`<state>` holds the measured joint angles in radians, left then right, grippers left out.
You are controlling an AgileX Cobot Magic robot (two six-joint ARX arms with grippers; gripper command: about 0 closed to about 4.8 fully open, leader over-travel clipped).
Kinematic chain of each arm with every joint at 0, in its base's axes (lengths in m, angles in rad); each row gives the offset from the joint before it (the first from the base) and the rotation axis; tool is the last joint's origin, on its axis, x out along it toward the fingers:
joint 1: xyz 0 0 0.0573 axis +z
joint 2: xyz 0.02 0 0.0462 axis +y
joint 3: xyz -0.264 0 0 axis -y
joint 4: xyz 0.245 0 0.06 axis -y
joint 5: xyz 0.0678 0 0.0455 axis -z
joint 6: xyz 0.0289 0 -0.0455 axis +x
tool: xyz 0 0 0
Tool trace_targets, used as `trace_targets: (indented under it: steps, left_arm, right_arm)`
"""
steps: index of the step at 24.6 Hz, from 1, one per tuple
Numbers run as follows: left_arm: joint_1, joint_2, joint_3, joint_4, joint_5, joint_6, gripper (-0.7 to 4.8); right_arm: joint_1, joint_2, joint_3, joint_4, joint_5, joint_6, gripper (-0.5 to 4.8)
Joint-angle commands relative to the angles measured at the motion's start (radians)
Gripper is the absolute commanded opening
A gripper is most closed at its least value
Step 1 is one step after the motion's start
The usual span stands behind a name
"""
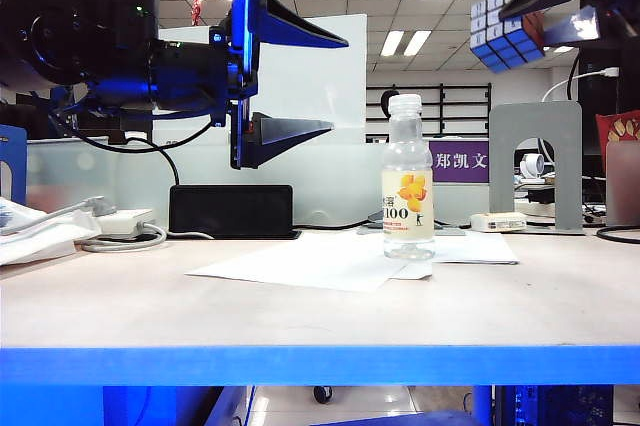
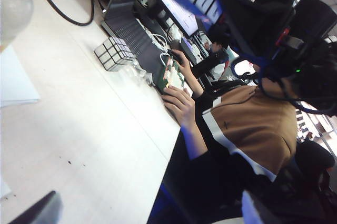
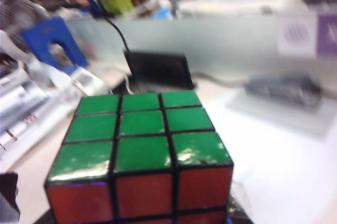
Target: Rotate the Rubik's Cube so that the bottom side is facing up.
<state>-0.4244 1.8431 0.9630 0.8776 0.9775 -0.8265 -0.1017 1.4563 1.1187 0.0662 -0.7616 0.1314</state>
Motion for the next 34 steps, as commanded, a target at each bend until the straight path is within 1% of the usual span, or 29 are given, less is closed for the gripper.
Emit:
trace_targets:
  steps: [1,4,7,12,15,19,22,27,30,34]
  left_arm:
    - [-0.001,-0.005,0.002,0.002,0.024,0.006,4.79]
    - [-0.001,-0.005,0.002,-0.001,0.035,0.005,4.79]
    - [-0.002,-0.005,0.002,-0.002,0.042,0.003,4.79]
    - [-0.002,-0.005,0.002,-0.002,0.060,-0.001,4.79]
    - [-0.002,-0.005,0.002,-0.006,0.070,-0.006,4.79]
    - [-0.002,-0.005,0.002,-0.006,0.082,-0.022,4.79]
    - [-0.002,-0.005,0.002,-0.008,0.091,-0.027,4.79]
    - [-0.002,-0.005,0.002,-0.008,0.100,-0.027,4.79]
    - [-0.002,-0.005,0.002,-0.008,0.100,-0.027,4.79]
    - [-0.002,-0.005,0.002,-0.008,0.099,-0.027,4.79]
  right_arm:
    - [0.006,-0.059,0.007,-0.166,0.062,-0.029,2.65]
    - [0.029,-0.117,0.008,-0.273,0.158,-0.052,2.65]
    - [0.033,-0.171,0.008,-0.356,0.217,-0.060,2.65]
    - [0.066,-0.243,0.010,-0.496,0.324,-0.065,2.65]
    - [0.092,-0.267,0.018,-0.589,0.343,-0.061,2.66]
    - [0.123,-0.270,0.059,-0.722,0.387,-0.073,3.00]
    - [0.154,-0.270,0.093,-0.800,0.424,-0.072,3.01]
    - [0.161,-0.268,0.145,-0.932,0.475,-0.072,3.01]
    - [0.161,-0.266,0.158,-0.995,0.478,-0.072,3.01]
    - [0.161,-0.264,0.158,-1.076,0.554,-0.077,3.01]
